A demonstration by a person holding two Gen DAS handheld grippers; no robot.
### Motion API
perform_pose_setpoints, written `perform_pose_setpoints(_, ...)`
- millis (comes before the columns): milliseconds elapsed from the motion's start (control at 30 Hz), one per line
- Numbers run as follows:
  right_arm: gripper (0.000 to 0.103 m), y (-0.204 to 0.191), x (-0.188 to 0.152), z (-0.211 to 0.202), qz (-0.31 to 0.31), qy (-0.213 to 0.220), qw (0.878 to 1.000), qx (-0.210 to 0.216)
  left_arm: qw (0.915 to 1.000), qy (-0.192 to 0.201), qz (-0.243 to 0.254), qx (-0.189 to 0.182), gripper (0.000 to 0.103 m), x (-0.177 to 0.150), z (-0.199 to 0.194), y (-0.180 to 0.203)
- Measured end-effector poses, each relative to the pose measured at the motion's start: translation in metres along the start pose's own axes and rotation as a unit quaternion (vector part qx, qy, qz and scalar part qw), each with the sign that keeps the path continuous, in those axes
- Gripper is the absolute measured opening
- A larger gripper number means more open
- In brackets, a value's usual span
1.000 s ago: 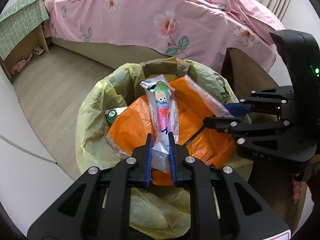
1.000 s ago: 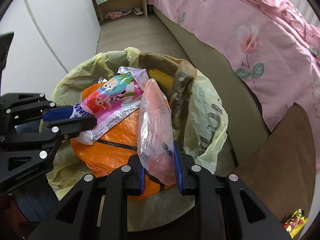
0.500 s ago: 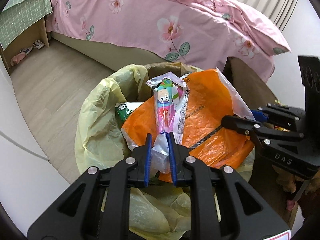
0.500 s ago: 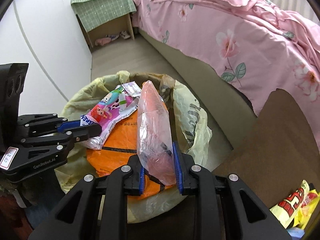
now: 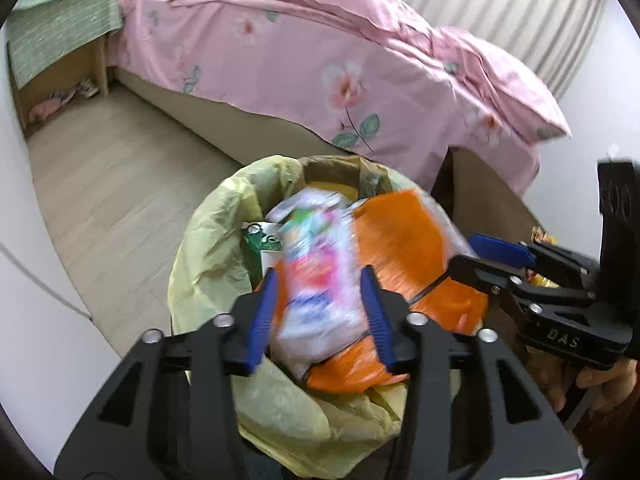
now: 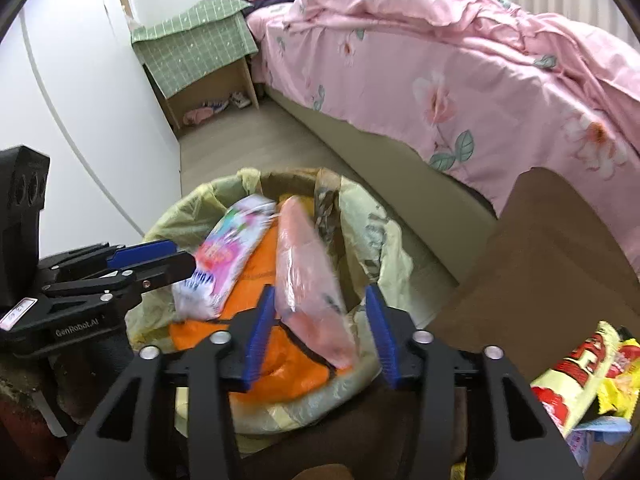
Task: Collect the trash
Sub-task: 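Move back to the table and grasp the grey-black wrapper with the right gripper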
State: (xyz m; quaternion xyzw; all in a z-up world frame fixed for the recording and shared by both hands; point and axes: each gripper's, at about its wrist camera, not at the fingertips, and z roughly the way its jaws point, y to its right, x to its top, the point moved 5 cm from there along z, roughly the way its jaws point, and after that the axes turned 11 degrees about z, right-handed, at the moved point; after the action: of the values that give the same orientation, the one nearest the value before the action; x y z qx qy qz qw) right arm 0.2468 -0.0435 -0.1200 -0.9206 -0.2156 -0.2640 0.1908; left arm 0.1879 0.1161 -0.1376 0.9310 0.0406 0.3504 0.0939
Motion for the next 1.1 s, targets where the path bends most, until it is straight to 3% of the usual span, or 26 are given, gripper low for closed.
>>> perform_pose_setpoints(167,0.049,0.008,0.0,-0.041,-0.003,0.042,0.999,-0.017,0.9985,0.039,-0.029,0.024,0.05,0.005,-0.029,-0.006)
perform_pose_setpoints(333,0.049,0.039,-0.017,-0.108,0.028,0.101,0.994,-0.033,0.9969,0.076,-0.002,0.019,0.056,0.015,-0.056,0.018)
perform_pose_setpoints(633,0.058,0.118,-0.092,-0.212,0.076,0.192,0.974,-0.095,0.9909,0.086,0.09,-0.051,0.059,0.008,-0.061,0.113)
perform_pose_setpoints(733,0.061,0.141,-0.121,-0.227,0.082,0.193,0.971,-0.117,0.9855,0.078,0.127,-0.08,0.062,0.002,-0.055,0.15)
perform_pose_setpoints(900,0.061,0.156,-0.165,-0.224,0.078,0.146,0.976,-0.142,0.9696,0.062,0.203,-0.121,0.062,-0.01,-0.041,0.217)
perform_pose_setpoints(1000,0.059,0.171,-0.182,-0.223,0.108,0.145,0.974,-0.139,0.9617,0.064,0.239,-0.119,0.062,-0.009,-0.032,0.243)
perform_pose_setpoints(1100,0.057,0.182,-0.192,-0.22,0.13,0.148,0.972,-0.125,0.9601,0.054,0.248,-0.119,0.062,-0.008,-0.023,0.258)
